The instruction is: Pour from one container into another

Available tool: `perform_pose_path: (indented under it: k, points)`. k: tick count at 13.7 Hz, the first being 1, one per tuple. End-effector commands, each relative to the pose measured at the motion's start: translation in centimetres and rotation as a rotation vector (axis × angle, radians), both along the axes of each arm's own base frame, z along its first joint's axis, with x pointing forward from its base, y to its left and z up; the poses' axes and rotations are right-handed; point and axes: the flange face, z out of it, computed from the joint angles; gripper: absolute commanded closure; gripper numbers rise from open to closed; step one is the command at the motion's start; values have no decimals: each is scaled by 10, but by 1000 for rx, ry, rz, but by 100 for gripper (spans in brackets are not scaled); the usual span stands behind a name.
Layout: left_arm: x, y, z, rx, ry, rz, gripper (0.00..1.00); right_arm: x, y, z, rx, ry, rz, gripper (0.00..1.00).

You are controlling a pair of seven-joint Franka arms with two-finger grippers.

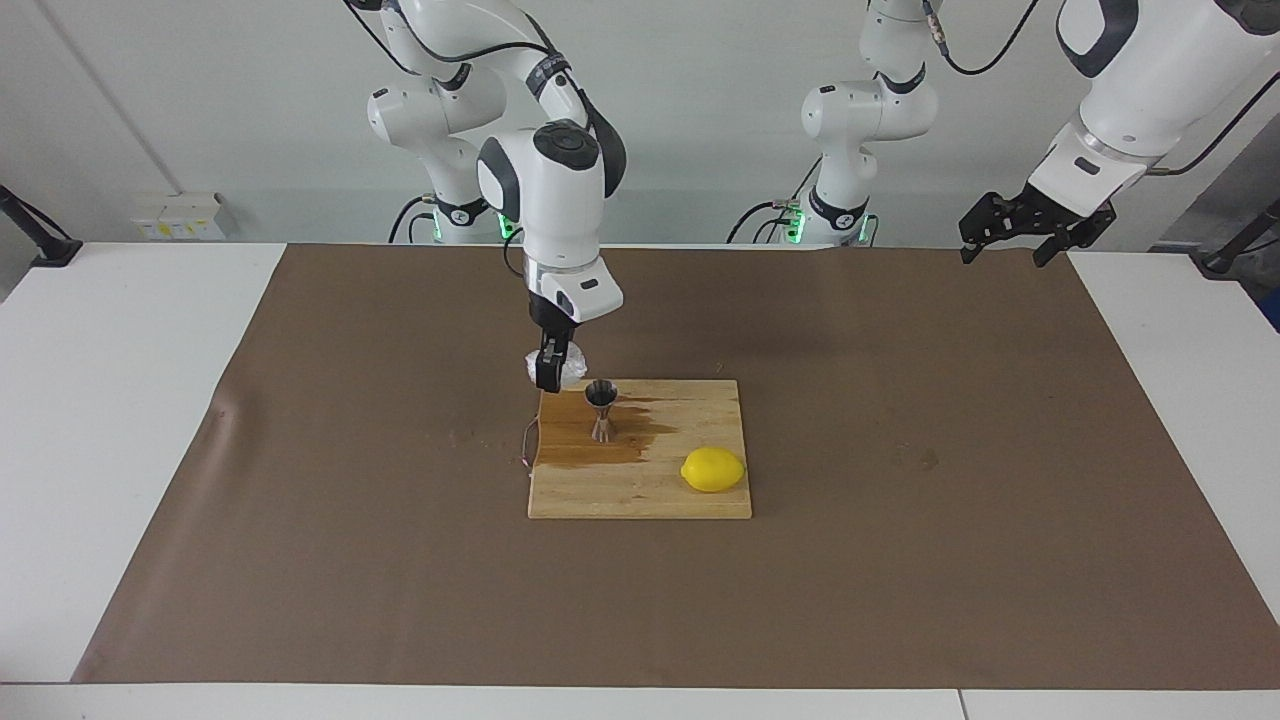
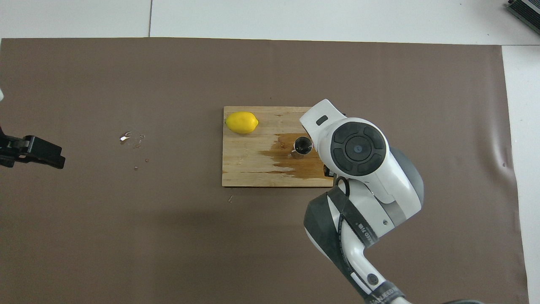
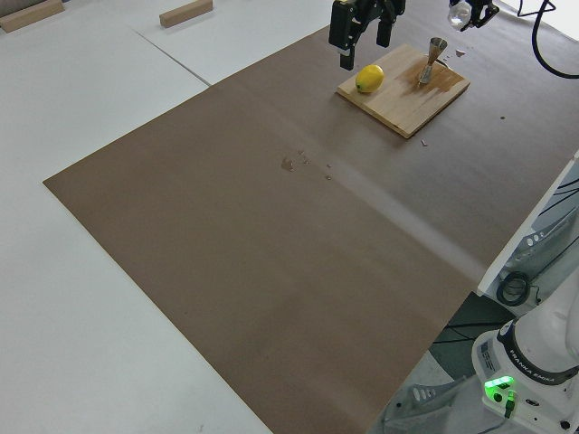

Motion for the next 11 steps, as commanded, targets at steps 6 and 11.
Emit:
perform_pose_path:
  k: [6,11]
  points:
    - [-19,4,0,-8,72,-1,0,-6,18,-7,-50,-55,-19,88]
    - [0,5,10,-11,-80,9,0,-6,19,-9,-55,-58,-14,89]
